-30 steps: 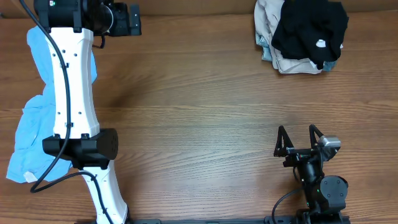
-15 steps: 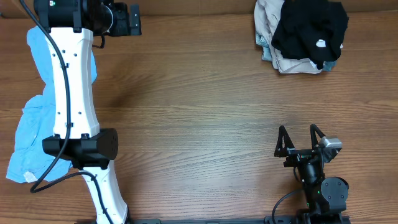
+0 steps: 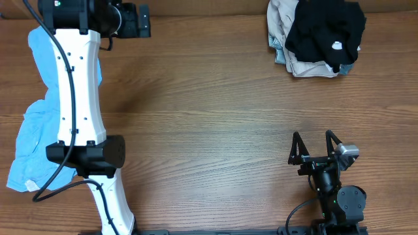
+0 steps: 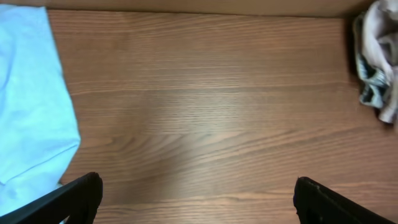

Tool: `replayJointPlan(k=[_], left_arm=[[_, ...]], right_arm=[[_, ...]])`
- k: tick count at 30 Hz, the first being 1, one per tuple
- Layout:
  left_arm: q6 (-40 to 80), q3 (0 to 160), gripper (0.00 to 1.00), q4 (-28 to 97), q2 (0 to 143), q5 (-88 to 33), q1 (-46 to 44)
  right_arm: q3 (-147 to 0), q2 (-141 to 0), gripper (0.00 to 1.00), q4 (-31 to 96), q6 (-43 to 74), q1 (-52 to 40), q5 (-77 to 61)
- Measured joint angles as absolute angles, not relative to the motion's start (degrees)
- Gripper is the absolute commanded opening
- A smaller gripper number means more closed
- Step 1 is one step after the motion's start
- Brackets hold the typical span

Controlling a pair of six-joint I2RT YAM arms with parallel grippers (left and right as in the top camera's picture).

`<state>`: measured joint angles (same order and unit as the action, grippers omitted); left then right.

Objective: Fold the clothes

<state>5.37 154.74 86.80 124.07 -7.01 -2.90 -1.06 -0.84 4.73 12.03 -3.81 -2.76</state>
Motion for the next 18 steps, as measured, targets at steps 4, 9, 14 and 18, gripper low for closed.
replayJointPlan(k=[4, 9, 14, 18], left_arm=[[5.4, 151.2, 1.0, 86.3, 119.0, -7.0, -6.5], [3.7, 131.0, 1.0, 71.9, 100.4, -5.4, -11.5], [2.7, 105.1, 1.0, 52.2, 77.6, -4.1, -10.7], [2.1, 82.6, 1.0, 35.4, 62.6, -4.1, -9.2]], right_arm=[[-1.1, -0.8, 1.0, 4.7, 12.0, -3.8, -2.7], [-1.1, -0.8, 1.0, 4.7, 12.0, -3.8, -2.8], [-1.1, -0.8, 1.0, 4.7, 12.0, -3.8, -2.8], [-1.1, -0.8, 1.0, 4.7, 12.0, -3.9, -2.7]])
